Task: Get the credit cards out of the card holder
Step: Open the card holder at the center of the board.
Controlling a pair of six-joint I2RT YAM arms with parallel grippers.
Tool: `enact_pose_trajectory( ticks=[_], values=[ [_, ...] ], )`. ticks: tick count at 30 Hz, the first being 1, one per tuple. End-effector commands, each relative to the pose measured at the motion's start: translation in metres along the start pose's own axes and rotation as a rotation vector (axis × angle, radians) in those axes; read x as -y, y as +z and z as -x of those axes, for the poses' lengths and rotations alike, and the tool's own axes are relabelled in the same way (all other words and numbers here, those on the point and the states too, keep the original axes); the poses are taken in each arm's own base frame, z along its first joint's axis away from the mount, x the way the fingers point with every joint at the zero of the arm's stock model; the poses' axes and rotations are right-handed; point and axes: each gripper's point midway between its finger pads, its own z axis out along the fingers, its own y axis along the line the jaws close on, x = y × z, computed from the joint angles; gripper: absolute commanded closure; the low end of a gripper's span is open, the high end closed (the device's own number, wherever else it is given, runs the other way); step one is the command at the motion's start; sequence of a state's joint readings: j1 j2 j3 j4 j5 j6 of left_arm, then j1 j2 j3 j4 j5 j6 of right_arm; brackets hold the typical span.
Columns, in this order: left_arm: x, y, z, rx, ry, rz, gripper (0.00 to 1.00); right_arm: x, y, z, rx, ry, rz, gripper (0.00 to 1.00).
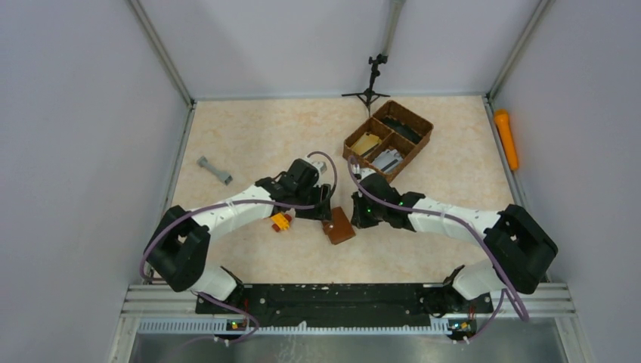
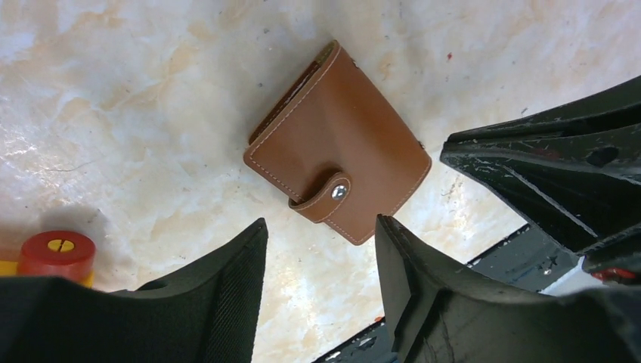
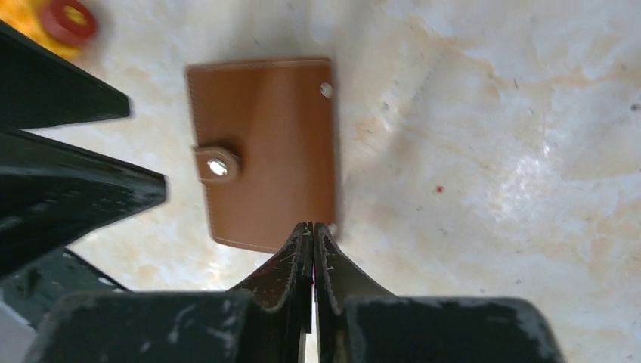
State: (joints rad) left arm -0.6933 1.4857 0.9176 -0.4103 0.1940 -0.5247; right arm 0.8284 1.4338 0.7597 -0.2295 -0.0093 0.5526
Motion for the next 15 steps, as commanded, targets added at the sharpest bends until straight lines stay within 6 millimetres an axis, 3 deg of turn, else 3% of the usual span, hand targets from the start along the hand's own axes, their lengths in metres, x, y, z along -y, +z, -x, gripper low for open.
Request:
enact_pose_trajectory(
  ticks=[1,6,15],
  values=[
    [0.021,-0.010,0.020,0.098,-0.036,-0.087,0.46,-0.039,-0.014,0.041,0.134,-0.065,0.147,1.00],
    [0.031,-0.008,0.029,0.120,-0.056,-0.128,0.71,-0.053,-0.005,0.043,0.204,-0.049,0.260,1.00],
    [0.034,0.018,0.029,0.060,-0.092,-0.126,0.70,-0.051,0.010,0.029,0.197,-0.049,0.338,1.00]
  ],
)
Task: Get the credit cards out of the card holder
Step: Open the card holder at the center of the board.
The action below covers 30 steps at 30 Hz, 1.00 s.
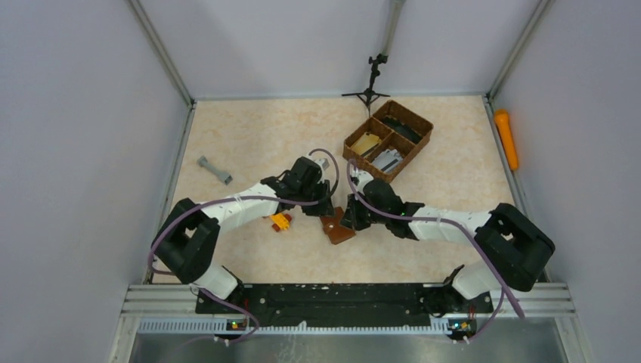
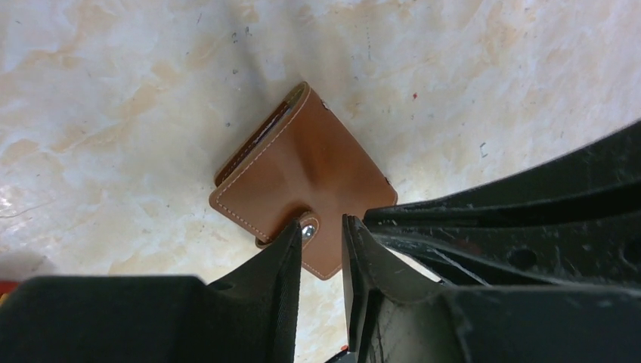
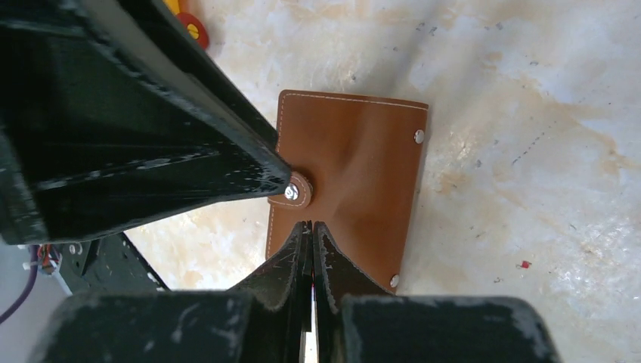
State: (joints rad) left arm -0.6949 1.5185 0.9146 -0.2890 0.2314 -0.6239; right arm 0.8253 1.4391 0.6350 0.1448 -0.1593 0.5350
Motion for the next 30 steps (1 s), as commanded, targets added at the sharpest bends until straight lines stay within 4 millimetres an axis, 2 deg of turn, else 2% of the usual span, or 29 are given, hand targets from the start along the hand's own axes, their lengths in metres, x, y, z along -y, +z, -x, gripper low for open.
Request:
enact_pose_trajectory(
  ticks=[1,5,10,15,20,26,30],
  values=[
    [0.015,0.012,0.011,0.002,-0.014,-0.046,0.70,-0.011,0.007,0.013,0.061,-0.014,0.085,1.00],
    [0.010,0.020,0.008,-0.026,-0.017,-0.012,0.68,-0.006,0.015,0.003,0.030,0.037,0.082,1.00],
    [-0.003,0.025,-0.006,-0.089,-0.017,0.037,0.67,0.007,0.027,-0.010,-0.034,0.074,0.022,1.00],
    [-0.009,0.013,-0.023,-0.140,0.003,0.045,0.66,0.023,0.027,-0.012,-0.039,0.087,-0.061,1.00],
    [-0.015,0.003,-0.042,-0.192,0.017,0.044,0.67,0.029,0.028,-0.014,-0.046,0.093,-0.081,1.00],
    [-0.038,-0.006,-0.065,-0.275,0.033,0.139,0.69,0.030,0.028,-0.013,-0.043,0.093,-0.085,1.00],
    [-0.048,-0.016,-0.068,-0.273,0.035,0.202,0.68,0.031,0.027,-0.013,-0.041,0.093,-0.091,1.00]
  ],
)
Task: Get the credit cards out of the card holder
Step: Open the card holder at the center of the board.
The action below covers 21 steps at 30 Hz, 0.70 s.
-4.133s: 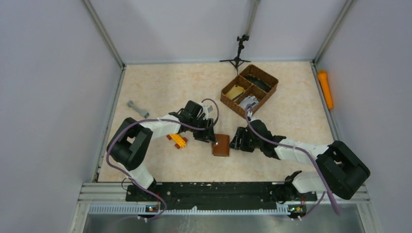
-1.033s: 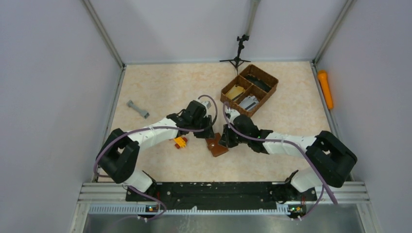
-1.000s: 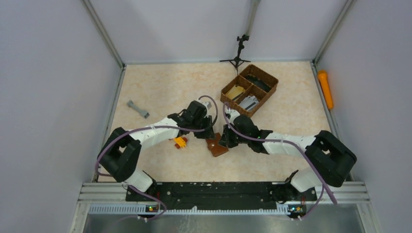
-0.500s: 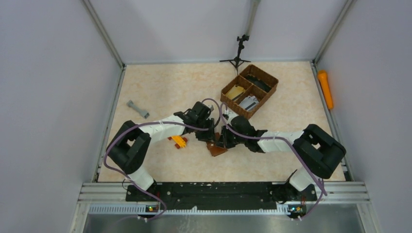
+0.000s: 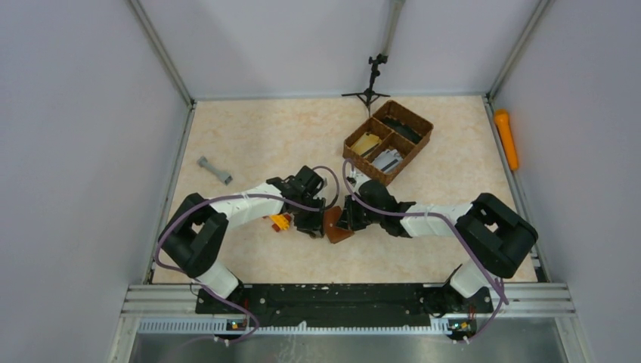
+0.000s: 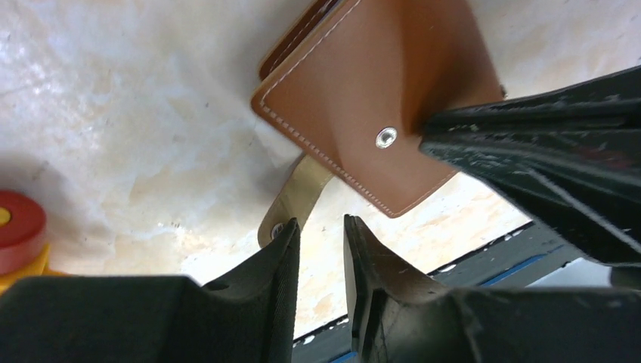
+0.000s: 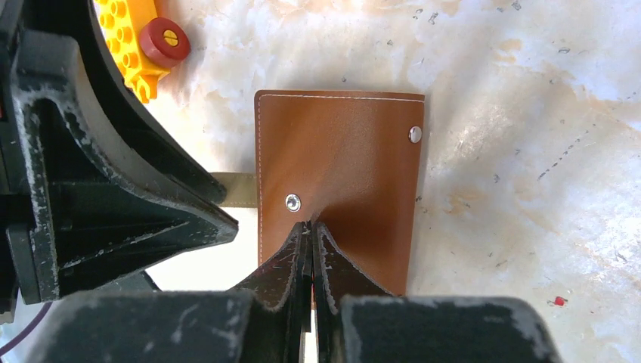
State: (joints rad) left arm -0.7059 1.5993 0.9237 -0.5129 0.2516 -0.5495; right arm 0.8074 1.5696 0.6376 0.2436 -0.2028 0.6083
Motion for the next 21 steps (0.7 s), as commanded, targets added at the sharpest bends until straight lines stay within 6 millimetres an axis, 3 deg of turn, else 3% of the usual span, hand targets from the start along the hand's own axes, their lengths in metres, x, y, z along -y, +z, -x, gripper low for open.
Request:
enact_pose_trajectory(
  ticks=[1,7,14,18,21],
  values=[
    [-0.016,-0.014,-0.014,-0.014,0.012,0.085,0.67,0.024,0.003,0.001,0.002,0.006,-0.102,1.00],
    [-0.033,-0.009,-0.013,-0.001,-0.011,0.173,0.64,0.023,0.002,0.002,0.004,0.002,-0.098,1.00],
    [-0.035,-0.021,0.001,0.111,-0.030,0.190,0.49,0.020,0.001,0.003,0.010,0.000,-0.083,1.00],
    [-0.023,-0.020,0.005,0.127,-0.031,0.124,0.41,0.017,0.002,0.002,0.006,0.002,-0.065,1.00],
    [-0.017,-0.013,0.006,0.117,-0.036,0.082,0.41,0.017,0.002,0.002,0.005,0.000,-0.068,1.00]
  ],
)
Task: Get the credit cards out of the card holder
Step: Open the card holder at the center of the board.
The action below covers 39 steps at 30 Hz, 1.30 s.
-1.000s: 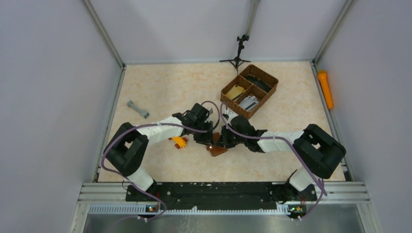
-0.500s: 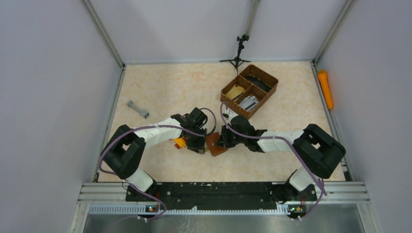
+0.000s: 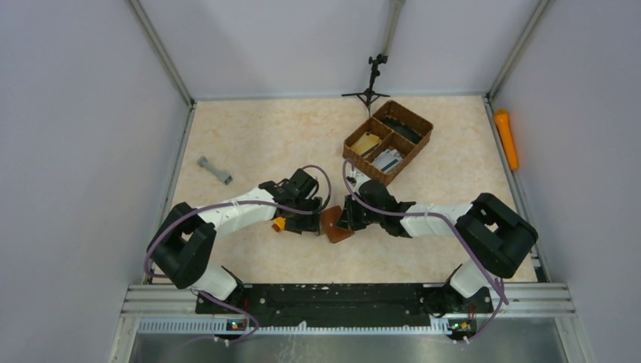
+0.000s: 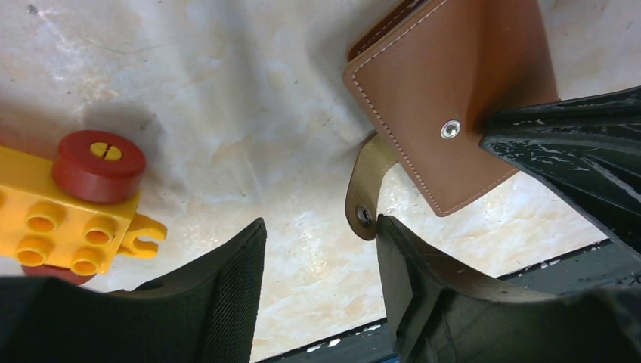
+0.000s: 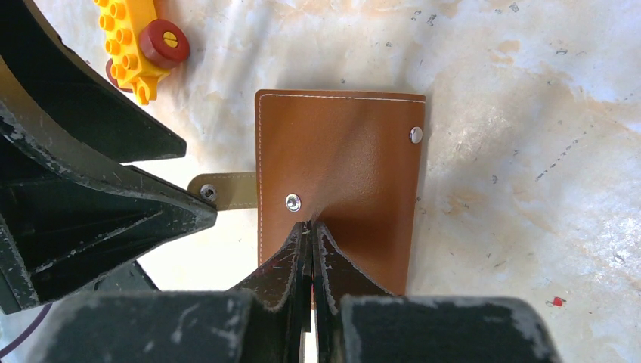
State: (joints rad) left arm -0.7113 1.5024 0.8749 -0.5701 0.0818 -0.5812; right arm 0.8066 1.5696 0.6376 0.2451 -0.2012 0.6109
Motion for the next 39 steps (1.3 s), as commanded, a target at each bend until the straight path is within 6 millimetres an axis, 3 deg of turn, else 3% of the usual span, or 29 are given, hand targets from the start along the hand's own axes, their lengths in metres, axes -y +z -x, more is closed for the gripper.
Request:
enact_pose_trajectory(
  ticks=[1,10,17,20,24,27,30,33,37,39],
  values=[
    [0.014,0.003,0.009,0.034,-0.013,-0.080,0.43,0.017,0.001,0.001,0.003,-0.003,-0.066,1.00],
    [0.019,0.013,0.004,0.015,-0.037,-0.154,0.51,0.015,0.001,0.002,0.006,-0.005,-0.054,1.00],
    [0.018,0.017,0.003,0.020,-0.062,-0.170,0.66,0.012,-0.002,0.004,0.017,-0.010,-0.042,1.00],
    [0.023,0.018,0.003,0.018,-0.069,-0.203,0.74,0.012,-0.002,0.003,0.016,-0.011,-0.043,1.00],
    [0.033,0.016,0.002,0.003,-0.066,-0.258,1.00,0.009,-0.005,0.006,0.026,-0.025,-0.027,1.00],
    [0.036,0.011,0.004,0.014,-0.062,-0.278,1.00,0.006,-0.012,0.013,0.051,-0.048,-0.031,0.88],
    [0.044,-0.003,0.008,0.039,-0.054,-0.318,1.00,0.003,-0.027,0.025,0.095,-0.079,-0.030,0.67],
    [0.054,-0.025,0.016,0.075,-0.042,-0.359,1.00,0.000,-0.045,0.034,0.136,-0.096,-0.036,0.47],
    [0.061,-0.054,0.025,0.122,-0.019,-0.383,1.00,0.003,-0.062,0.039,0.167,-0.105,-0.069,0.35],
    [0.066,-0.063,0.025,0.121,-0.003,-0.405,1.00,0.003,-0.068,0.036,0.170,-0.113,-0.062,0.18]
  ],
)
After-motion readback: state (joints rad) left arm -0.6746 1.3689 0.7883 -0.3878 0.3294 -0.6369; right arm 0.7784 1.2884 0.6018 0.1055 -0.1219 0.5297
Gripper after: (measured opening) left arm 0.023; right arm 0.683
